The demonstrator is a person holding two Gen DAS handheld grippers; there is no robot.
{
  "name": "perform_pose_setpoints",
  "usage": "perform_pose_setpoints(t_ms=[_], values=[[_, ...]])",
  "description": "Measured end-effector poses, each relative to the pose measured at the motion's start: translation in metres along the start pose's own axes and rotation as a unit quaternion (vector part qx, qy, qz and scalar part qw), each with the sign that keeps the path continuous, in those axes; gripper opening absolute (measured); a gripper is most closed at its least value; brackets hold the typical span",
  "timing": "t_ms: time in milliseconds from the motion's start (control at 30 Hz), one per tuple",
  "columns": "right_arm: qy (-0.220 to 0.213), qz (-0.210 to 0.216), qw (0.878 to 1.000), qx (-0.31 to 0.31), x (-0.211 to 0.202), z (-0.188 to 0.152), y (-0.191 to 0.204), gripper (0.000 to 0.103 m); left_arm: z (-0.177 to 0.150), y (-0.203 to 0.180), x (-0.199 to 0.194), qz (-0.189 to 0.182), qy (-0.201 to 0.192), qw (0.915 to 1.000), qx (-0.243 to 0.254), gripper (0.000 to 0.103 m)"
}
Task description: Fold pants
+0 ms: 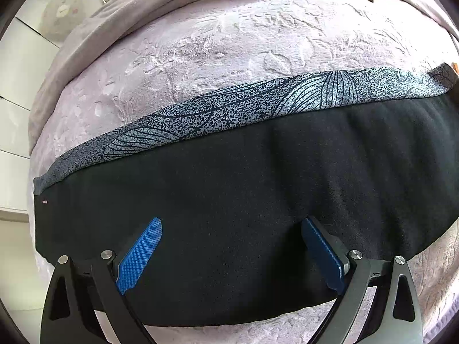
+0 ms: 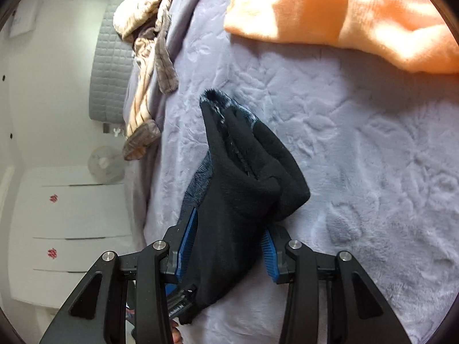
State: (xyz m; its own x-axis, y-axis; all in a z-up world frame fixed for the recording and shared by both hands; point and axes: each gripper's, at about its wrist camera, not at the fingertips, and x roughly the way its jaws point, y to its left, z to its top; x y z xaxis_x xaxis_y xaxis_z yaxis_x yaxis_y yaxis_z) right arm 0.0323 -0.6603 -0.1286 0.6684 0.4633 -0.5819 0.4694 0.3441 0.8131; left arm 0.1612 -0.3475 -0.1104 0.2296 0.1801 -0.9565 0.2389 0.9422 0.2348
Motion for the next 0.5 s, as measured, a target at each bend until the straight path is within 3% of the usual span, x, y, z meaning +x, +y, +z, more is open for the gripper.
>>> perform_pose_setpoints(t_ms=[267,300,367,400,500], values=[[0.006,0.014,1.000,0.001,0.015,-0.002,-0.017,0.045,0.000,-0.002,-0.004,-0.002,0.000,1.0000,0.002,0.098],[0.010,0.027,1.000,0.005,0.019,0.001,-0.015,0.044,0.000,-0.001,-0.007,-0.004,-0.001,1.0000,0.002,0.095],[0.011,0.034,0.999,0.016,0.026,0.005,-0.012,0.023,0.002,0.000,-0.016,-0.011,-0.004,0.9999,0.001,0.064],[0.009,0.048,0.999,0.023,0.027,0.006,-0.012,0.013,0.003,0.000,-0.021,-0.020,-0.003,0.9998,0.000,0.060],[0.005,0.088,0.996,0.024,0.021,0.002,-0.006,0.013,0.006,0.000,-0.044,-0.058,-0.031,0.9978,-0.002,0.060]])
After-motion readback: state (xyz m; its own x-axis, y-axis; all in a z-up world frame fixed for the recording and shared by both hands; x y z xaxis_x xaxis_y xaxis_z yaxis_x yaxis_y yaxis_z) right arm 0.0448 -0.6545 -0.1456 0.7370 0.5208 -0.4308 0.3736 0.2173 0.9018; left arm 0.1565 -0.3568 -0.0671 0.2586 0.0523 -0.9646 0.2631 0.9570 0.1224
